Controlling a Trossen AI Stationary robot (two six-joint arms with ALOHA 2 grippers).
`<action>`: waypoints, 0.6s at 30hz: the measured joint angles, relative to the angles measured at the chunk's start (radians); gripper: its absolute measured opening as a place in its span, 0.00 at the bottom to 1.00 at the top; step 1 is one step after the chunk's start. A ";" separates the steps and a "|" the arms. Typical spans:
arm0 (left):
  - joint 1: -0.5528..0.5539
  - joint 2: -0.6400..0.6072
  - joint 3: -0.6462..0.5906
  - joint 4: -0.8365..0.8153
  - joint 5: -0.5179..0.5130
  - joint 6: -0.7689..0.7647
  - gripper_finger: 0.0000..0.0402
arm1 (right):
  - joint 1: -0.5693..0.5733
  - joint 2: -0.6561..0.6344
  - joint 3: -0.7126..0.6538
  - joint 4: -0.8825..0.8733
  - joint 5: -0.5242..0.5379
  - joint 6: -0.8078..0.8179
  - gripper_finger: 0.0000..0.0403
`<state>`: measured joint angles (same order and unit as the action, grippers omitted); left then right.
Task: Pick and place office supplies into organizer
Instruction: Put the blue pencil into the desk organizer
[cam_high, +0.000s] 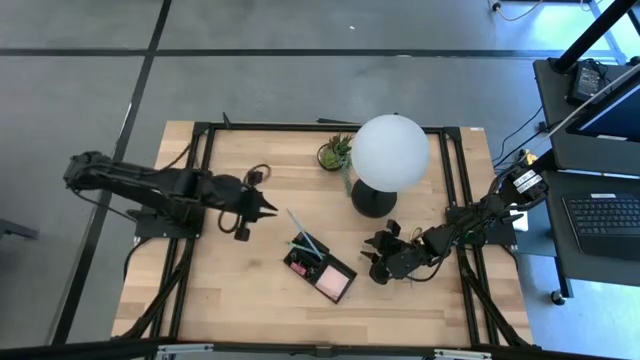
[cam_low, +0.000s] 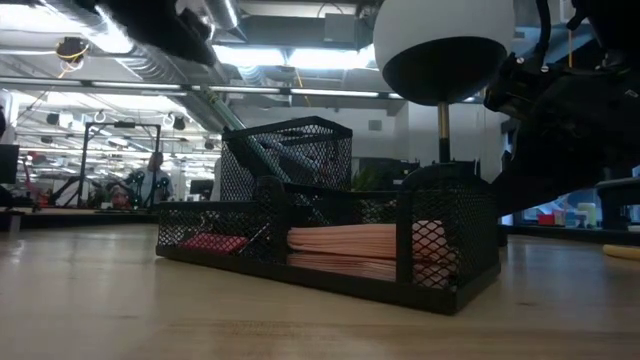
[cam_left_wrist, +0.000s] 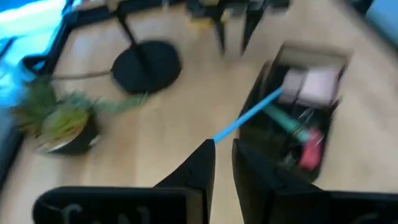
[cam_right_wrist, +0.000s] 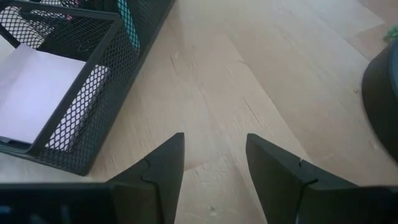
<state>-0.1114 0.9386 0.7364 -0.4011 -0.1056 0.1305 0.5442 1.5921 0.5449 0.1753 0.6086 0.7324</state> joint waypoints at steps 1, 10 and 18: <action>0.010 -0.028 -0.051 0.068 0.035 -0.012 0.13 | 0.000 0.000 0.000 0.000 0.000 0.000 0.43; 0.086 -0.139 -0.441 0.691 0.132 -0.158 0.27 | 0.000 0.000 0.000 -0.003 0.000 0.000 0.43; 0.134 -0.131 -0.569 0.894 0.128 -0.284 0.40 | 0.000 0.000 0.000 -0.002 0.000 -0.002 0.43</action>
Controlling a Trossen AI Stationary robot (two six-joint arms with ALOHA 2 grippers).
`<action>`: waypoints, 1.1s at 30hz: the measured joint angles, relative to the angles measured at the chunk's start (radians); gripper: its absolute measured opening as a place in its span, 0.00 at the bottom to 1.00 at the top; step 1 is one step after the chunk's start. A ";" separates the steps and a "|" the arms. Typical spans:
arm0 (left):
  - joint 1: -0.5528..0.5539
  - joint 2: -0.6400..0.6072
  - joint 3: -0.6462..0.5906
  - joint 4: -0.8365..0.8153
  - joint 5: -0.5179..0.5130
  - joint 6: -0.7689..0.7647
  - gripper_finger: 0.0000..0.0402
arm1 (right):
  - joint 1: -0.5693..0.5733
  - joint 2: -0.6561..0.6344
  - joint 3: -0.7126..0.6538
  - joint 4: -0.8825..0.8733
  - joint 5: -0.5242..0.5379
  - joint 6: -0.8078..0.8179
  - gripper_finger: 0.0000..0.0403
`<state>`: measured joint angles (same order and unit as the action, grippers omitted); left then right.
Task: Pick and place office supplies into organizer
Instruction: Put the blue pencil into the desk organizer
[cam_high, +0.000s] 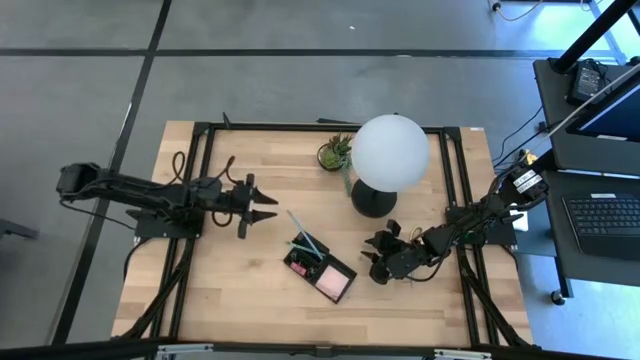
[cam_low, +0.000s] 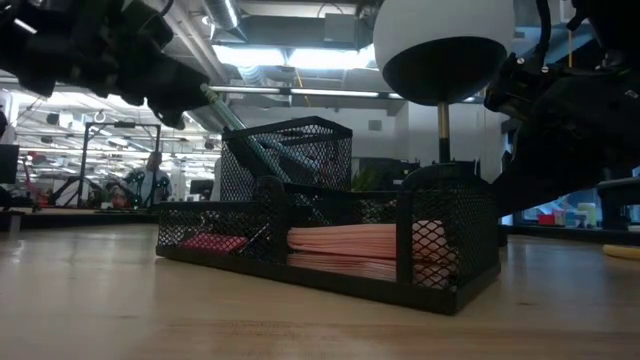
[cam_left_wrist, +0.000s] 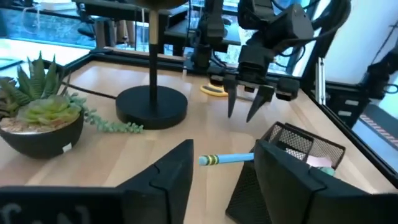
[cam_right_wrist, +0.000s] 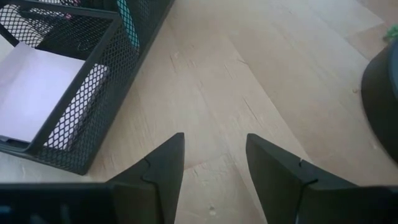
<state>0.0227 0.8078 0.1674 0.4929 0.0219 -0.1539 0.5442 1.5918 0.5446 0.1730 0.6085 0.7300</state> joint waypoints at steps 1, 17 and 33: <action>0.003 0.000 -0.005 0.009 0.000 -0.001 0.42 | 0.000 0.000 0.000 0.000 0.000 -0.001 0.43; 0.042 0.165 -0.012 0.043 -0.031 -0.284 0.47 | -0.001 0.000 0.000 0.000 0.000 -0.006 0.43; 0.036 0.422 -0.011 0.404 0.009 -0.281 0.44 | -0.001 0.000 0.000 -0.007 0.000 -0.006 0.43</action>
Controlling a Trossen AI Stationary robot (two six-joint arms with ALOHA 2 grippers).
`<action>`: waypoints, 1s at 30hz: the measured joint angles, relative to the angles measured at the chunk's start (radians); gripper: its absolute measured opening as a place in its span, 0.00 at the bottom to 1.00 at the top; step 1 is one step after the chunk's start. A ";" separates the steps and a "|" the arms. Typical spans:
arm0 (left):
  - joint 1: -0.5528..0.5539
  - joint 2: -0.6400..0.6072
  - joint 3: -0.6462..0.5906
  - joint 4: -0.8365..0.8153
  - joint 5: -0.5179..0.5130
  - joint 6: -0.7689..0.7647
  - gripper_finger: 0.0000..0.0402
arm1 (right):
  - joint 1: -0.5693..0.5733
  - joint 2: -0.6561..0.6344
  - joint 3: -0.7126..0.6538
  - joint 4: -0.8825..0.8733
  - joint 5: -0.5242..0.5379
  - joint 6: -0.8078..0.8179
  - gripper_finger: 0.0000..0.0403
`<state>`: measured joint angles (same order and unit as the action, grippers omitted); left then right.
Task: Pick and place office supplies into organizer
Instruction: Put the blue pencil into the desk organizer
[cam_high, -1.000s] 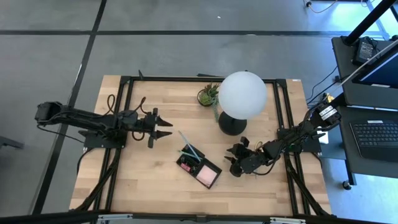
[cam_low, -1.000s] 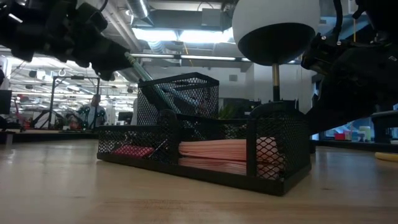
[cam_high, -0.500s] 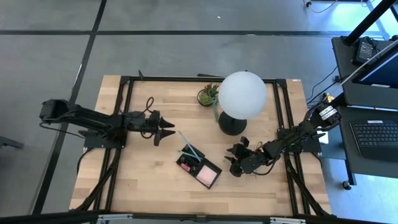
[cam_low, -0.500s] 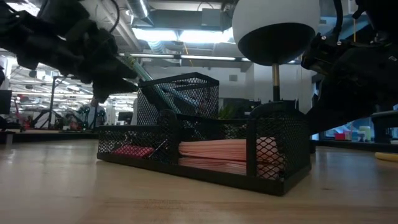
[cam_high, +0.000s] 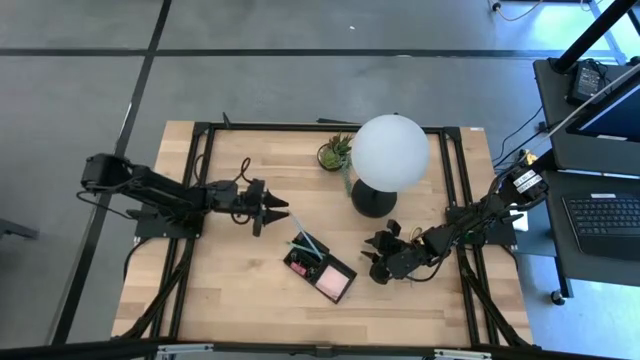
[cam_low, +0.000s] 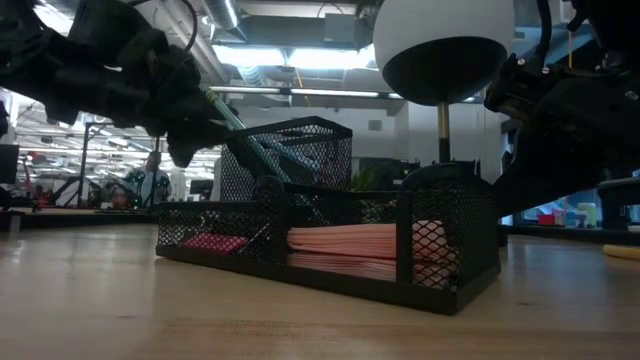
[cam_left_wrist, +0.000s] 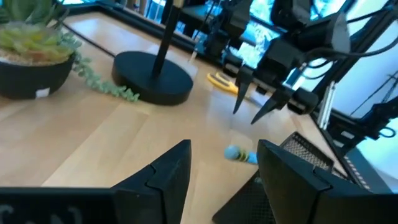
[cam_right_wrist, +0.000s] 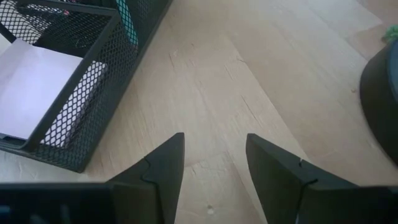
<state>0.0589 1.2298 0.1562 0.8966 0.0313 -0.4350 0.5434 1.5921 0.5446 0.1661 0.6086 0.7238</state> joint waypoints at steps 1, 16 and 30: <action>0.000 0.007 0.000 0.015 0.007 0.000 0.44 | 0.000 0.000 0.000 0.000 0.000 0.000 0.43; 0.000 0.050 0.053 0.020 0.078 -0.009 0.33 | 0.000 0.000 0.000 -0.008 0.000 0.001 0.43; 0.000 0.050 0.053 0.021 0.080 -0.078 0.12 | 0.000 0.000 0.000 -0.015 0.000 0.002 0.43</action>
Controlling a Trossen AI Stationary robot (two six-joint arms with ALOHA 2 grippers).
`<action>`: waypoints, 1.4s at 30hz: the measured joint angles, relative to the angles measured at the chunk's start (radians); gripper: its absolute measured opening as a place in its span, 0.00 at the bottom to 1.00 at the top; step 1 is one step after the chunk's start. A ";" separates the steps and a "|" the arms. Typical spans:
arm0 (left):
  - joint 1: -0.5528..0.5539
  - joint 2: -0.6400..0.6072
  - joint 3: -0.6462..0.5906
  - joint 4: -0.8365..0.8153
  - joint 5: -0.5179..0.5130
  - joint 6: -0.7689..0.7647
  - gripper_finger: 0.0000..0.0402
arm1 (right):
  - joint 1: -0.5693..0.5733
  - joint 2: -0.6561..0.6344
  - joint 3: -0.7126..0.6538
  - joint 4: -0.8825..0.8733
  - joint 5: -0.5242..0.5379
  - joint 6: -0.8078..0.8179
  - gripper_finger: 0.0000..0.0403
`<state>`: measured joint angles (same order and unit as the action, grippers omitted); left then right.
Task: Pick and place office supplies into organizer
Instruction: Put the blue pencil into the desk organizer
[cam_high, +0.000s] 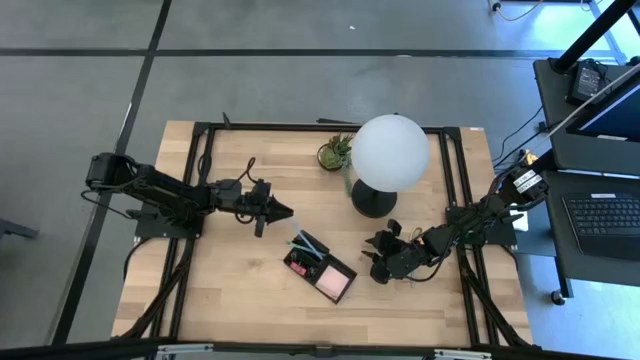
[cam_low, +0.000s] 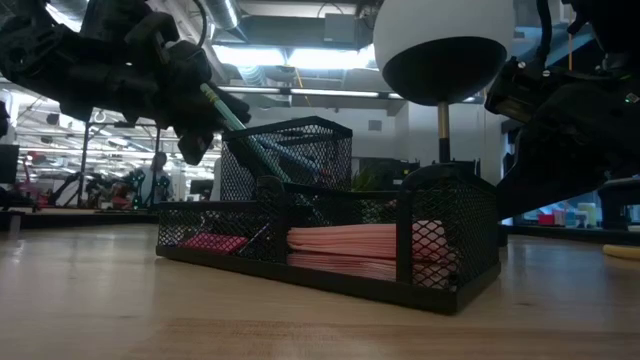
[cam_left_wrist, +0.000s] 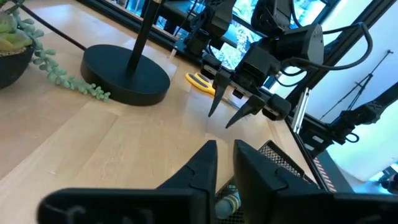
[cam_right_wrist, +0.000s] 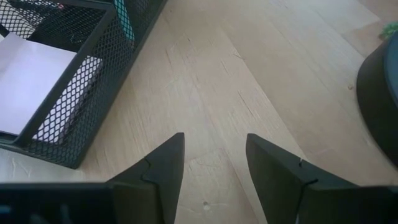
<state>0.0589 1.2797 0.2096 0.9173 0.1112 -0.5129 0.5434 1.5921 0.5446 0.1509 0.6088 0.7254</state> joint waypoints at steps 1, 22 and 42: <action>0.000 0.000 0.000 0.000 0.000 0.001 0.10 | 0.000 0.000 0.000 0.000 0.000 0.000 0.43; 0.000 -0.001 0.057 -0.006 0.093 0.039 0.00 | 0.000 0.000 0.000 0.001 0.000 0.000 0.43; 0.000 -0.063 0.247 -0.393 0.150 0.208 0.00 | 0.000 0.000 0.000 -0.005 0.000 0.000 0.43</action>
<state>0.0589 1.2169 0.4569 0.5244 0.2607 -0.3044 0.5438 1.5921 0.5446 0.1459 0.6086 0.7254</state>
